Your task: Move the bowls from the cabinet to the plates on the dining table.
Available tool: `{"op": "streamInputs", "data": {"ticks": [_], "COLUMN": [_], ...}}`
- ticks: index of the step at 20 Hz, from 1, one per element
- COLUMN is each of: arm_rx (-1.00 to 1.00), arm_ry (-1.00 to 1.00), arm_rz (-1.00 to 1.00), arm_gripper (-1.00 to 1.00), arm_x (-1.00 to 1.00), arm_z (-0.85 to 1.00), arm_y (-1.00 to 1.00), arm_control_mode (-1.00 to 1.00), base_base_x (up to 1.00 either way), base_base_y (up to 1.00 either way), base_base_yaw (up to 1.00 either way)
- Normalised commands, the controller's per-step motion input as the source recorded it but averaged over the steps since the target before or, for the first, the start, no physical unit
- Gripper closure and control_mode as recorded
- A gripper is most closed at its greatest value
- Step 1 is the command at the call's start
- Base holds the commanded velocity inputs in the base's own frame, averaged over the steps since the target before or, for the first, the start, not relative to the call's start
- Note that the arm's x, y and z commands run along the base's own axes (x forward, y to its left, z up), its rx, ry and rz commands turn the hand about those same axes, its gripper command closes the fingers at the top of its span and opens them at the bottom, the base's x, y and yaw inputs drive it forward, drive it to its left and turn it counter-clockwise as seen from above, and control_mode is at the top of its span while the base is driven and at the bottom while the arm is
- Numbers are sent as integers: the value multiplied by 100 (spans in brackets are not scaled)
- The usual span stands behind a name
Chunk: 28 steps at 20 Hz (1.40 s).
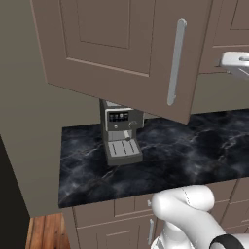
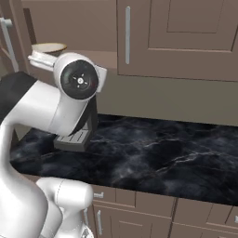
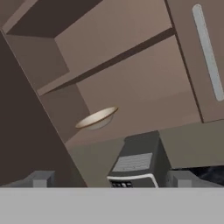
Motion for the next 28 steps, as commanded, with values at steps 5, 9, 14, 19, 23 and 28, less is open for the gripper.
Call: {"op": "streamInputs", "data": {"ticks": [5,9,14,19,23,28], "arm_rx": [1,1,-1,-4,6,12], "arm_ry": [7,7,2,1,8,12], "arm_rz": [12,14,11,2,3,6], "arm_gripper": [-100,-100,-100,-100,-100,-100], "arm_x": [29,30,13,15,36,39], "arm_z": [0,-4,-5,-8,-2,-2], "arm_y": [5,4,22,34,1,0], "arm_control_mode": [-100,-100,-100,-100,-100,-100], "base_base_x": [0,0,0,0,0,0], "base_base_y": [0,0,0,0,0,0], "base_base_yaw": [0,0,0,0,0,0]}}
